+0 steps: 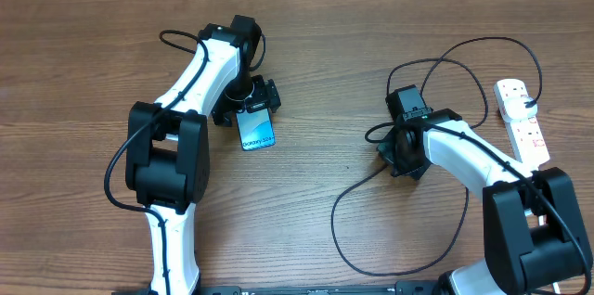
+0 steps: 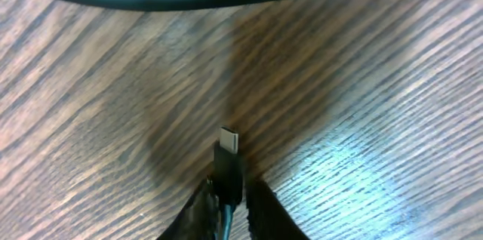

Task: Plug charger to phone and switch on socket

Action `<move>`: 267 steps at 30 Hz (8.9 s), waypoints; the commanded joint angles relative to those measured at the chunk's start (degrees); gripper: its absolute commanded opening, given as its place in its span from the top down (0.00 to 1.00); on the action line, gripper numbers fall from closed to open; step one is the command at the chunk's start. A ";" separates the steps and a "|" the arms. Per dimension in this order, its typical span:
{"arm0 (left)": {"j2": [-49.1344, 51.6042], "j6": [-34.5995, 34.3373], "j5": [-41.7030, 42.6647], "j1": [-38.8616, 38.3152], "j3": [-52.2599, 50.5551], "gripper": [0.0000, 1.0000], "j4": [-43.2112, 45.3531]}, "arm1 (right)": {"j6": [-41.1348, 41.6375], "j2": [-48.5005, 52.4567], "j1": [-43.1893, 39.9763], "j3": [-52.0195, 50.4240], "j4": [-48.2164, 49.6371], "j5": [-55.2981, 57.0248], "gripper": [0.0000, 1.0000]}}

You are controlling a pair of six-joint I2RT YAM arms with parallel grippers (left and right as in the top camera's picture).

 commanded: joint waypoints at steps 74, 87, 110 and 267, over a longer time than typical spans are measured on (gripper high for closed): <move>0.55 4.63 -0.98 -0.50 -4.83 0.00 11.52 | -65.59 -1.36 2.54 8.96 -10.05 -54.53 0.96; 0.55 4.76 -2.99 -1.05 -4.85 0.00 6.62 | -65.59 -1.36 2.54 8.96 -10.40 -54.53 0.96; 0.55 0.13 -7.76 -1.25 -4.85 0.00 -0.24 | -65.61 -1.36 2.54 8.96 -10.80 -54.51 0.96; 0.55 0.76 2.21 -1.88 -14.75 0.00 12.33 | -7.41 9.92 10.60 7.43 -0.90 4.66 0.96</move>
